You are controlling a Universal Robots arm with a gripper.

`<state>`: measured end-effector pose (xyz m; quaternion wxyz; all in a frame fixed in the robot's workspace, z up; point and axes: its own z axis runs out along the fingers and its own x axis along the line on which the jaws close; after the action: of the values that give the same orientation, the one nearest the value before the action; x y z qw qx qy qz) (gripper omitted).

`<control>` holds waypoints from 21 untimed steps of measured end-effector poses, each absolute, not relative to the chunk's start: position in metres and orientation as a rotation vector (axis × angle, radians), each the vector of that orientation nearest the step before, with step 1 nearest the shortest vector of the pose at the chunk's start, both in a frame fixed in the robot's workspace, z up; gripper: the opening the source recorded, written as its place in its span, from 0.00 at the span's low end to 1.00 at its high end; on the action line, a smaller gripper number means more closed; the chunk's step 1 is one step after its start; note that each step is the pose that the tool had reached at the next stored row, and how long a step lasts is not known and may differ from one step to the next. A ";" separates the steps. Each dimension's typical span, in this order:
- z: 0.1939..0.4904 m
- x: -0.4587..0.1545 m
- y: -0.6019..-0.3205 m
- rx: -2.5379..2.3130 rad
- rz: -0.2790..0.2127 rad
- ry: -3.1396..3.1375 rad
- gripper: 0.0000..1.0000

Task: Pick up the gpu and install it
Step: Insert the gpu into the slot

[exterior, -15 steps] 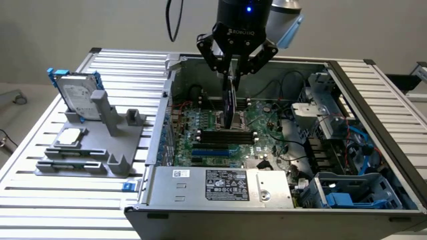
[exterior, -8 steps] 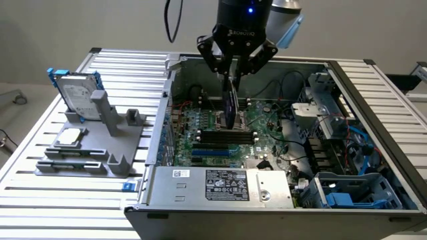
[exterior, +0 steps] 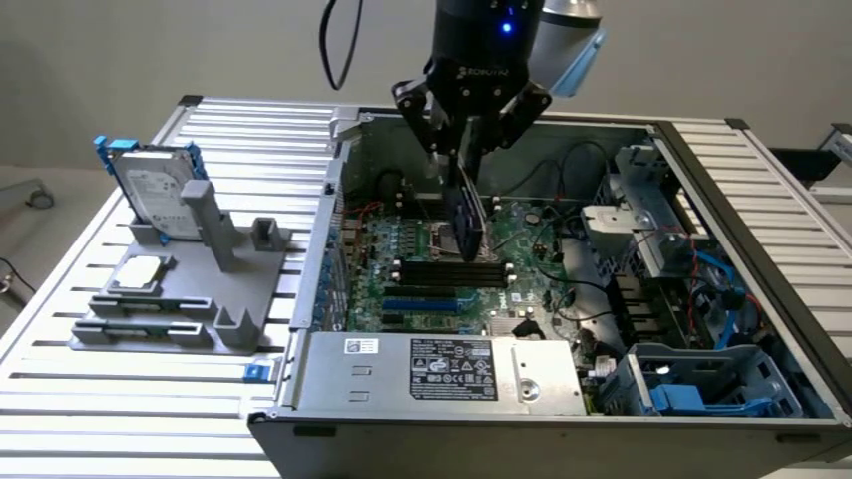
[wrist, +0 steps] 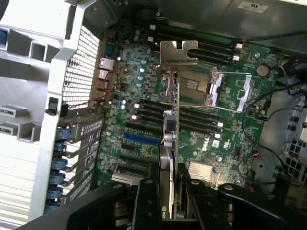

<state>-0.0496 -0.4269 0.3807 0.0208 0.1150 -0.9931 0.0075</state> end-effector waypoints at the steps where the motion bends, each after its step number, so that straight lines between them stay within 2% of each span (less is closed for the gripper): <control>1: 0.380 -0.050 -0.427 0.384 0.024 -3.076 0.26; 21: 0.370 -0.050 -0.427 0.936 0.036 -2.962 0.26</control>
<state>-0.0496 -0.4269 0.3701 0.0175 0.3011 -0.9534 0.0116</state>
